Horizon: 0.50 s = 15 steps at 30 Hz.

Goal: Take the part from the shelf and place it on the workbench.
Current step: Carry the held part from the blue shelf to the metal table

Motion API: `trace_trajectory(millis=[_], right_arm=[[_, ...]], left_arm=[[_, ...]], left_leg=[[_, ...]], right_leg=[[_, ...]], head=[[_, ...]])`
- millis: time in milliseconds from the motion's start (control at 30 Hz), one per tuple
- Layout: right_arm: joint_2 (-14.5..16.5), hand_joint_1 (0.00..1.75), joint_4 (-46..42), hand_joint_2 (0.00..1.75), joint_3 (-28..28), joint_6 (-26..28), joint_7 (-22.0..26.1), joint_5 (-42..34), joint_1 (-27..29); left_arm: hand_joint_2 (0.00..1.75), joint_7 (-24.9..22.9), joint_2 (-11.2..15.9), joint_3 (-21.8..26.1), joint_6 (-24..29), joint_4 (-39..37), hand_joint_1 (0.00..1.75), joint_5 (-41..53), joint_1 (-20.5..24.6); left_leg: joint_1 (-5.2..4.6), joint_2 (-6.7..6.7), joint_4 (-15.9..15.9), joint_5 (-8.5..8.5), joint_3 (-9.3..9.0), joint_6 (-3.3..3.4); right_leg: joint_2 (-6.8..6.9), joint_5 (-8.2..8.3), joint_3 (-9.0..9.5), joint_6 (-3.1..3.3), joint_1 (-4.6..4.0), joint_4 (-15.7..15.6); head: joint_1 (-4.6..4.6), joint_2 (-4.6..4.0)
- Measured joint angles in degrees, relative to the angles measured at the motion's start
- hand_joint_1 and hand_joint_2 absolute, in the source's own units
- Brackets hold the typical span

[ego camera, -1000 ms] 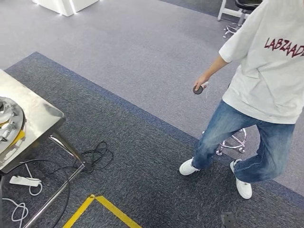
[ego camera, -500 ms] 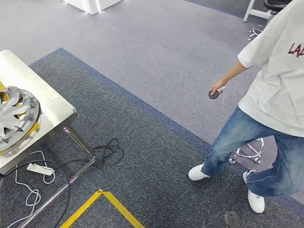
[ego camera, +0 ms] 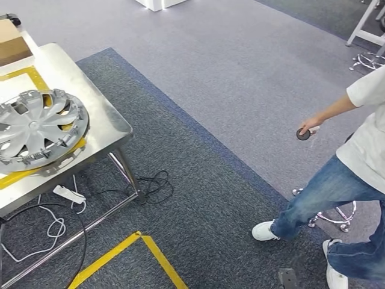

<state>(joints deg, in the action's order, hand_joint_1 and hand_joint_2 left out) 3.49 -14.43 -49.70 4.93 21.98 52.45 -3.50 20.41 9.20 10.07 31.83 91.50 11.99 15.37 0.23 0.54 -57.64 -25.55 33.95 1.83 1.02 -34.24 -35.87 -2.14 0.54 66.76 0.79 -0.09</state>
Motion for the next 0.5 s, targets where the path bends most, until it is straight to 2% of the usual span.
trace_trajectory(millis=[33, 67, 100, 133, 167, 200, 233, 267, 300, 367, 433, 500], right_arm=[[0.02, 0.0, 0.02, 1.75, -0.01, -0.02, -0.01, 0.03, 0.09], [0.03, 0.0, 0.04, 1.75, -0.01, -0.04, -0.02, 0.05, 0.21], [0.03, 0.0, 0.05, 1.75, -0.02, -0.03, -0.03, 0.09, 0.31], [0.03, 0.0, 0.05, 1.75, -0.04, -0.03, -0.03, 0.12, 0.36], [0.03, 0.0, 0.05, 1.75, -0.05, -0.03, -0.03, 0.14, 0.37], [0.02, 0.0, 0.05, 1.75, -0.06, -0.04, -0.03, 0.16, 0.34], [0.02, 0.0, 0.05, 1.75, -0.07, -0.07, -0.02, 0.17, 0.3], [0.02, 0.0, 0.06, 1.75, -0.07, -0.08, -0.03, 0.18, 0.27], [0.02, 0.0, 0.07, 1.75, -0.07, -0.1, -0.03, 0.19, 0.26], [0.05, 0.0, 0.07, 1.75, -0.1, -0.1, -0.04, 0.19, 0.24], [0.09, 0.0, 0.07, 1.75, -0.14, -0.1, -0.03, 0.2, 0.14], [0.11, 0.0, 0.07, 1.75, -0.19, -0.1, -0.02, 0.21, 0.14]], left_arm=[[1.75, -0.01, -0.06, -0.01, 0.0, -0.03, 1.75, 0.07, -0.05], [1.75, -0.01, -0.11, -0.01, -0.01, -0.07, 1.75, 0.13, -0.11], [1.75, -0.01, -0.15, -0.01, -0.01, -0.1, 1.75, 0.17, -0.16], [1.75, -0.01, -0.17, -0.01, -0.01, -0.13, 1.75, 0.19, -0.18], [1.75, -0.01, -0.19, -0.01, -0.01, -0.14, 1.75, 0.2, -0.18], [1.75, -0.01, -0.2, -0.01, -0.01, -0.14, 1.75, 0.2, -0.18], [1.75, -0.01, -0.2, -0.01, -0.01, -0.14, 1.75, 0.2, -0.13], [1.75, -0.02, -0.21, -0.01, -0.01, -0.14, 1.75, 0.21, -0.1], [1.75, -0.02, -0.22, -0.02, -0.02, -0.14, 1.75, 0.21, -0.1], [1.75, -0.04, -0.17, -0.01, -0.03, -0.14, 1.75, 0.23, -0.19], [1.75, -0.03, 0.02, 0.01, -0.02, -0.14, 1.75, 0.25, -0.16], [1.75, -0.02, 0.12, -0.01, -0.01, -0.19, 1.75, 0.25, 0.04]], left_leg=[[-0.06, -0.56, -0.02, -0.01, 0.01, 0.14], [-0.13, -1.19, -0.05, -0.03, 0.0, 0.2], [-0.19, -1.83, -0.07, -0.06, -0.04, 0.22], [-0.23, -2.46, -0.08, -0.08, -0.13, 0.22], [-0.26, -3.06, -0.08, -0.12, -0.23, 0.17], [-0.24, -3.61, -0.1, -0.17, -0.29, 0.08], [-0.28, -4.14, -0.19, -0.24, -0.24, -0.09], [-0.25, -4.63, -0.25, -0.24, -0.09, -0.36], [-0.16, -5.08, -0.29, -0.19, 0.09, -0.67], [0.07, -5.92, -0.29, -0.11, 0.32, -1.4], [0.1, -4.91, -1.89, -1.33, 0.99, -2.08], [0.16, -2.65, -7.61, -4.52, 3.51, -2.68]], right_leg=[[-0.52, -1.45, -2.23, 0.0, 0.01, 4.13], [-0.75, -2.03, -3.99, 0.04, 0.0, 7.03], [-0.87, -1.41, -4.72, 0.15, -0.02, 7.7], [-1.02, 0.29, -4.32, 0.35, -0.04, 6.03], [-1.45, 2.7, -2.86, 0.61, -0.04, 2.3], [-2.45, 4.73, -1.02, 0.95, 0.0, -1.99], [-3.39, 6.09, 0.71, 1.18, 0.07, -5.71], [-4.14, 6.74, 1.91, 1.33, 0.08, -8.11], [-4.5, 6.69, 2.46, 1.42, 0.05, -9.03], [-3.73, 6.83, 2.81, 1.71, 0.01, -9.41], [-2.77, 7.05, 3.17, 2.26, 0.19, -9.92], [-1.71, 7.05, 3.47, 2.62, 0.23, -10.19]], head=[[0.05, 0.0], [0.05, 0.0], [0.05, 0.0], [0.05, 0.0], [0.05, 0.0], [0.05, 0.0], [-0.01, 0.0], [0.0, 0.0], [-0.01, 0.0], [0.04, 0.0], [-0.2, 0.0], [-0.57, 0.0]])
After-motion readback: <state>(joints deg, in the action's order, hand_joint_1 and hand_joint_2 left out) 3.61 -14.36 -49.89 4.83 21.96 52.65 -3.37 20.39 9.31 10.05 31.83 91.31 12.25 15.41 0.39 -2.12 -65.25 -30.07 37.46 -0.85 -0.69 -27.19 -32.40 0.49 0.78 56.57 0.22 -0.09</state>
